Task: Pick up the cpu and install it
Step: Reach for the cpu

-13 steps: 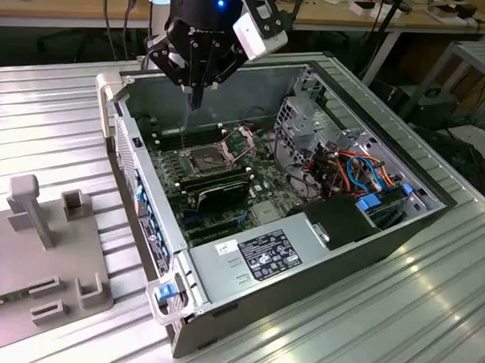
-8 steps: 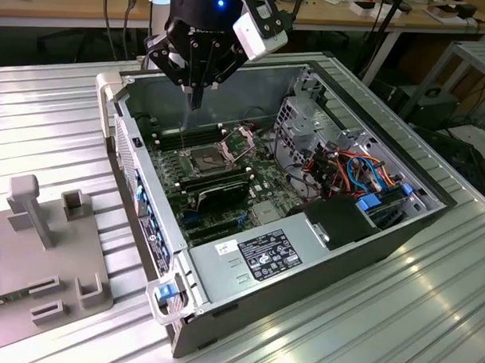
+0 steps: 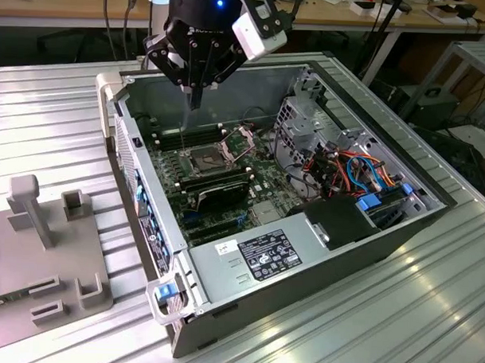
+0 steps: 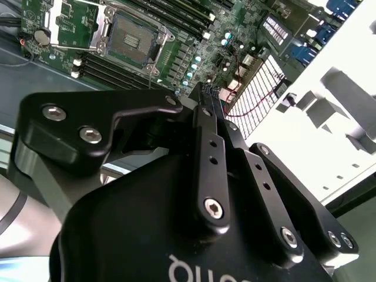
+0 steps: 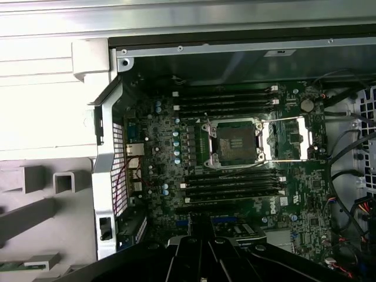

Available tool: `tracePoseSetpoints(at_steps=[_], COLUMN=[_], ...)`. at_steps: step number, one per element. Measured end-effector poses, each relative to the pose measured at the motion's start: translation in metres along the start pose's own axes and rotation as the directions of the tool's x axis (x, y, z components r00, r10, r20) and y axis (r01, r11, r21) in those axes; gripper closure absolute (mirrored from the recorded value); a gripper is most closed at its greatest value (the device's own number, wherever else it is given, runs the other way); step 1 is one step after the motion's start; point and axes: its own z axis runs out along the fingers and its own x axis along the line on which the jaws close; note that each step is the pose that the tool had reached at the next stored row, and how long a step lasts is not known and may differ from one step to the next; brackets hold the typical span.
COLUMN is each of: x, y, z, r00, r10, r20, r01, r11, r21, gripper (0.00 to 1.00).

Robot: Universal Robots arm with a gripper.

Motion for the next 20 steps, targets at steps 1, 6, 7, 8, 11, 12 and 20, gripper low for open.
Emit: tracePoseSetpoints(at_steps=[1,6,7,8,11,12,20], x=[0.0006,0.0082,0.0098,0.0119,0.0198,0.0219,0.031], y=[-0.0001,-0.0005,-0.0007,-0.0008,-0.0013,-0.0015,-0.0021], z=[0.0,-0.0001,-0.0001,-0.0001,-0.0001,-0.0002,-0.0002], r00=[1.0,1.0,1.0,1.0,1.0,1.0,1.0], r10=[0.0,0.0,0.0,0.0,0.0,0.0,0.0], r20=[0.0,0.0001,0.0,0.0,0.0,0.0,0.0], r01=[0.0,0.0,0.0,0.0,0.0,0.0,0.0], r11=[1.0,1.0,1.0,1.0,1.0,1.0,1.0], r21=[-0.0001,-0.0001,-0.0001,-0.0001,0.0,0.0,-0.0001], gripper=[0.89,0.89,0.89,0.89,0.89,0.89,0.89])
